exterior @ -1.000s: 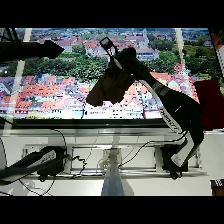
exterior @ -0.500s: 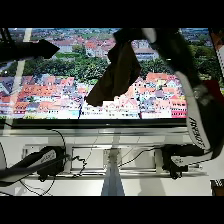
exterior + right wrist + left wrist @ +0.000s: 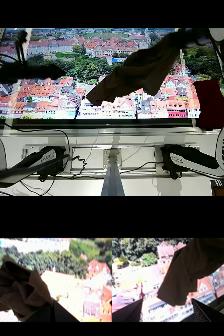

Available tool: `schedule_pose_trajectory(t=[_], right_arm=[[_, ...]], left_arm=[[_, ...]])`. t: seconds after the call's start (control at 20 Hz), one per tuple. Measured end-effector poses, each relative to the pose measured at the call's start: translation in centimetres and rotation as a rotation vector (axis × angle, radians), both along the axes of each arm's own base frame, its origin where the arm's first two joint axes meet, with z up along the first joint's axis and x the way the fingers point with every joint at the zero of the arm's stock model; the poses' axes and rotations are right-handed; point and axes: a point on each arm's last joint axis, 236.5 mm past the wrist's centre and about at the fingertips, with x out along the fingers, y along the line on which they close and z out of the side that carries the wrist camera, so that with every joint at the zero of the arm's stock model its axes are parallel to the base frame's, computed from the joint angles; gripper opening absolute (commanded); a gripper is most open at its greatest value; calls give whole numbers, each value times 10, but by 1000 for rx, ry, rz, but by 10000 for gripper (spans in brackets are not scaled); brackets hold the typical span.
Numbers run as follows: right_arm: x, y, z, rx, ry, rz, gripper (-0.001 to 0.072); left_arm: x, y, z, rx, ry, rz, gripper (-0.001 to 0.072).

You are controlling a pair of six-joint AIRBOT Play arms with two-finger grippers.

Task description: Fold the clothes and pants, and hang the long-sleeved shirts on hangers.

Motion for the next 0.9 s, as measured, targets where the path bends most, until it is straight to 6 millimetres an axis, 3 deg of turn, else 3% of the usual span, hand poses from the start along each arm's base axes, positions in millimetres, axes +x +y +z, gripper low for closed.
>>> schedule_pose_trajectory(t=[0.05, 0.25, 0.4, 0.65, 0.9], right_arm=[[-8, -5, -14, 10, 23, -7, 6], [-42, -5, -72, 72, 109, -10, 6], [-55, 6, -98, 135, 136, -2, 6], [-52, 24, -103, 233, 99, 7, 7], [-48, 31, -101, 270, 76, 10, 7]], left_arm=[[-8, -7, -13, -24, 35, 0, 560], [-47, -40, -59, -77, 170, -46, 553], [-72, -67, -84, -81, 240, -104, 555], [-102, -105, -121, -70, 352, -199, 555], [-90, -116, -143, -99, 387, -133, 556]])
